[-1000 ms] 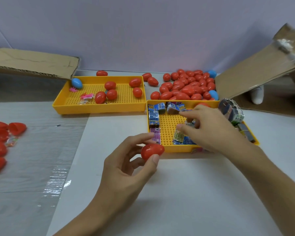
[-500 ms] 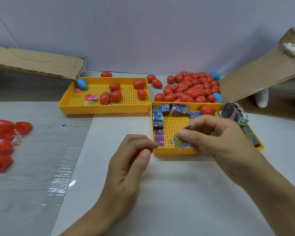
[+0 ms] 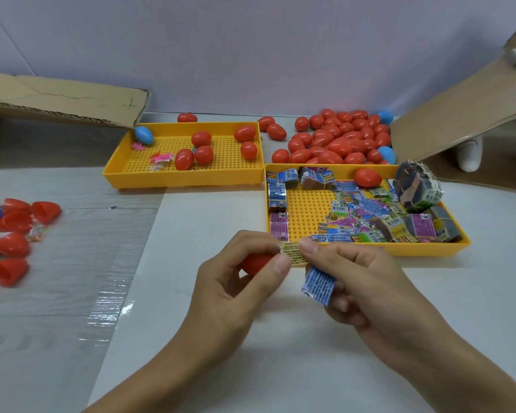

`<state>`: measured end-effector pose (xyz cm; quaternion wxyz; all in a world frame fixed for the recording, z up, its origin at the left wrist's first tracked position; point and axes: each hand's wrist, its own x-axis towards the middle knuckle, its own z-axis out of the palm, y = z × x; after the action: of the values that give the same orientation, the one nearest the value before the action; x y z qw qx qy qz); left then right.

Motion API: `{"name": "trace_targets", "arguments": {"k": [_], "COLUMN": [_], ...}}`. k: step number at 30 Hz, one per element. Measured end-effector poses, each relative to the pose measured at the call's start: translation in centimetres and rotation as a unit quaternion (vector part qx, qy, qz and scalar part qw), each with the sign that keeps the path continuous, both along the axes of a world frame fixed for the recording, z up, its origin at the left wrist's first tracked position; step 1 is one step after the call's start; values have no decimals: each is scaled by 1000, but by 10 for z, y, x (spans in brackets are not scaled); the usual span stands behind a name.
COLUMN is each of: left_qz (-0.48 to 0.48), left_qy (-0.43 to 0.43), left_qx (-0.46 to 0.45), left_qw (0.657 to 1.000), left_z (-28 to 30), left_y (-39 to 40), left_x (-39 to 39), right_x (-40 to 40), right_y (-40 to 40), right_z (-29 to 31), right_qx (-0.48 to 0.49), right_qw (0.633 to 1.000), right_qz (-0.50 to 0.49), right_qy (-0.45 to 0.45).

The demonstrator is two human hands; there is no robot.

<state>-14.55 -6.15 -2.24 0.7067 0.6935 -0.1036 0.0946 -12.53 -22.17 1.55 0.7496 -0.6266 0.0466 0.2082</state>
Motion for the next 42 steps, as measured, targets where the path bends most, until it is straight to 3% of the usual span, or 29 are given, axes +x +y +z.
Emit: {"name": "trace_targets", "arguments": {"k": [5, 9, 11, 15, 17, 20, 23, 25, 30, 33, 37, 42], "left_qz": [-10, 9, 26, 40, 38, 28, 14, 6, -29, -47, -54, -23], "left_qy": [34, 54, 65, 79, 84, 90, 93, 93, 77, 53, 7, -7], "left_qx": [8, -7, -26, -42, -48, -63, -78, -78, -87, -63, 38, 46], "left_qw": [999, 998, 997, 995, 995, 994, 992, 993, 993, 995, 998, 999], "left_z": [-1, -5, -6, -7, -7, -5, -3, -2, -1, 0, -1, 4], "left_y": [3, 5, 7, 8, 8, 7, 7, 6, 3, 2, 1, 4], "left_x": [3, 4, 5, 6, 5, 5, 5, 5, 1, -1, -4, -4], "right_x": [-1, 2, 3, 2, 2, 1, -4, -6, -6, -5, -7, -10], "right_y": [-1, -10, -17, -28, -31, -32, -26, -22, -19, -17, -14, -14], "right_z": [-7, -10, -11, -18, -19, -13, -7, -5, -8, -10, -13, -13], "right_qx": [-43, -130, -227, -407, -443, -407, -310, -281, -200, -127, -72, -175], "right_qw": [996, 979, 947, 849, 815, 801, 817, 838, 941, 966, 964, 906], "right_qz": [0, 22, 55, 77, 75, 36, 10, 2, -5, 22, -26, -64], "right_qy": [-73, -158, -222, -329, -366, -437, -487, -468, -272, -223, -255, -381]}}
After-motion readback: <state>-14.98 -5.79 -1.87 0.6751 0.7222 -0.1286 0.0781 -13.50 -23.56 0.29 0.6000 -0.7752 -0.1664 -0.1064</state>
